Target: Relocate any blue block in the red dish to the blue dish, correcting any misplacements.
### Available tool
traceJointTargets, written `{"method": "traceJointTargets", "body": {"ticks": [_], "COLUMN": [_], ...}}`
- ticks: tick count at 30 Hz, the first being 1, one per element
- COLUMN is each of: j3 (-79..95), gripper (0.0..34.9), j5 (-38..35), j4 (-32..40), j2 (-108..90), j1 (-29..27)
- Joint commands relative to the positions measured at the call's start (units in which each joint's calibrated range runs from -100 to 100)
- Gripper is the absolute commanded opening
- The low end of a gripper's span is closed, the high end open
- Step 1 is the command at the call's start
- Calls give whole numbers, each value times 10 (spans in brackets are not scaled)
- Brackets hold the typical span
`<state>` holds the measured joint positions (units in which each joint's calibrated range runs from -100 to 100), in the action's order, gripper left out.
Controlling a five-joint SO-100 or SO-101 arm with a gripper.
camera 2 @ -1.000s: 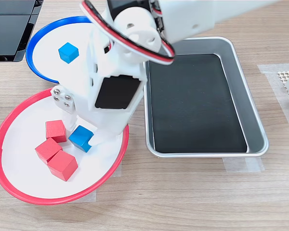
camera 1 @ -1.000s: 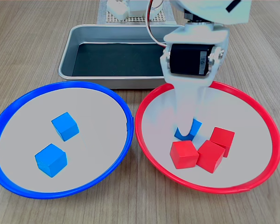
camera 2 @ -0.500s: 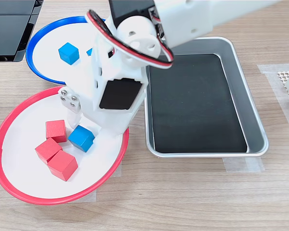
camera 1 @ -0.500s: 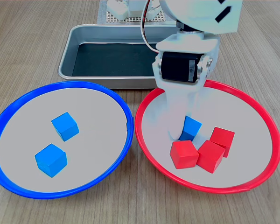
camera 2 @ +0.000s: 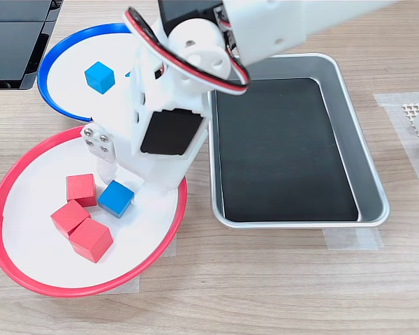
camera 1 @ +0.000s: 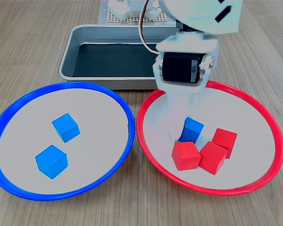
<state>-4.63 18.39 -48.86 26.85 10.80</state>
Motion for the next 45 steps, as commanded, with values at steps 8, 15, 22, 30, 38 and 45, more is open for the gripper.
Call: {"method": "traceJointTargets", "body": {"ticks": [8, 15, 22, 30, 38, 45], "j3": [-21, 73, 194, 275, 233, 162], "gripper": [1, 0, 0, 0, 0, 0], "j5": [-47, -134, -219, -214, -192, -188], "j4": [22, 81, 136, 116, 134, 145], "j2": [-115, -248, -341, -315, -232, -161], "j1": [9, -36, -149, -202, -214, -221]}}
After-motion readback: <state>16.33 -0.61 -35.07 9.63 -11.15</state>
